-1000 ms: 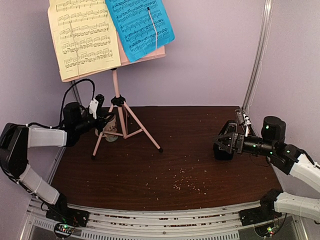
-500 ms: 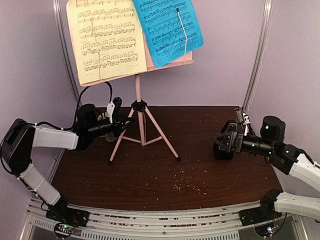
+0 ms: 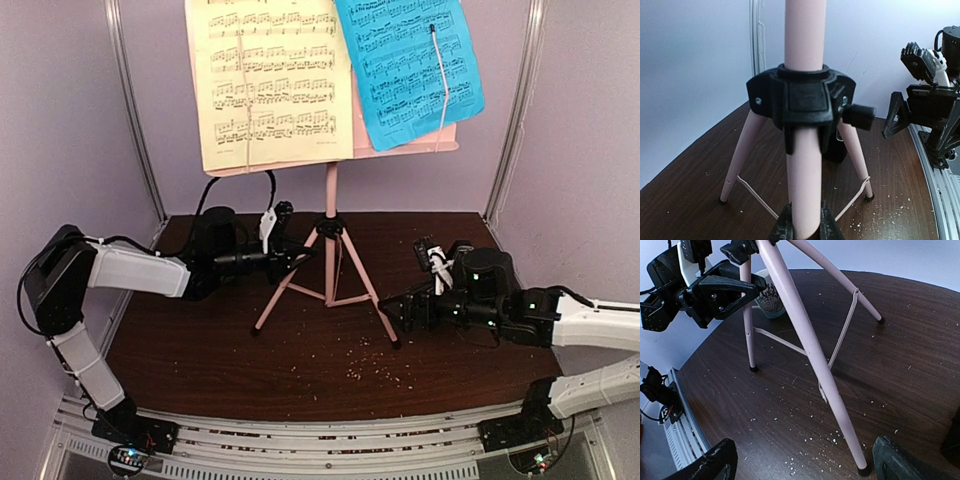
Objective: Pack up the instrument practice props
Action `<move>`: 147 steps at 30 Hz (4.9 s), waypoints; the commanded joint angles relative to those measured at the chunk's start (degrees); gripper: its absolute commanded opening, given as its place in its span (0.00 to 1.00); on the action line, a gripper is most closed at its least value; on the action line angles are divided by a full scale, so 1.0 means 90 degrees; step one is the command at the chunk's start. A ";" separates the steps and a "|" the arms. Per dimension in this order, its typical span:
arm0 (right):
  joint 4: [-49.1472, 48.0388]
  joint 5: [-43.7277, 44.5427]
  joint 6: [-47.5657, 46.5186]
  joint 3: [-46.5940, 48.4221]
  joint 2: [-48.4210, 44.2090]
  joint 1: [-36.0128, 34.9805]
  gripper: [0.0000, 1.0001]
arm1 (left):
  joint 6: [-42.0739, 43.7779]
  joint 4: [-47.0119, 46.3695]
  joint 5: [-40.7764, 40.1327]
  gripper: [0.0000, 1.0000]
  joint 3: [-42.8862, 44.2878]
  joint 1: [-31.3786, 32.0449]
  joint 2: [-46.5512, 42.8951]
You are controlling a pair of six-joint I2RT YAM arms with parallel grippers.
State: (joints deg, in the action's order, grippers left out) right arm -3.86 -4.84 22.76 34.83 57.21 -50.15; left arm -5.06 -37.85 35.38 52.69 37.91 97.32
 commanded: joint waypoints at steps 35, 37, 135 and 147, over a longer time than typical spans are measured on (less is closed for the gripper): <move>0.1890 0.0688 0.0850 0.1098 -0.1684 0.2592 0.99 | -0.2495 0.3318 -0.2151 0.84 -0.2119 -0.1513 -0.5502; 0.1774 0.0176 0.1012 0.1258 -0.1924 0.2588 0.97 | -0.2560 0.4025 -0.1812 0.84 -0.1775 -0.1743 -0.5878; 0.0377 0.0418 0.1721 0.6995 0.3093 -0.0845 0.25 | -0.2649 0.6176 -0.1737 0.15 0.5560 0.0680 -0.2270; 0.0125 -0.0222 0.1604 0.7447 0.3589 -0.0842 0.00 | -0.2434 0.5966 -0.1849 0.00 0.5083 0.0675 -0.2661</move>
State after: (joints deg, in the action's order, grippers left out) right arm -0.56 -2.94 38.74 98.65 87.48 -57.98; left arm -28.58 17.50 18.81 99.00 43.99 74.46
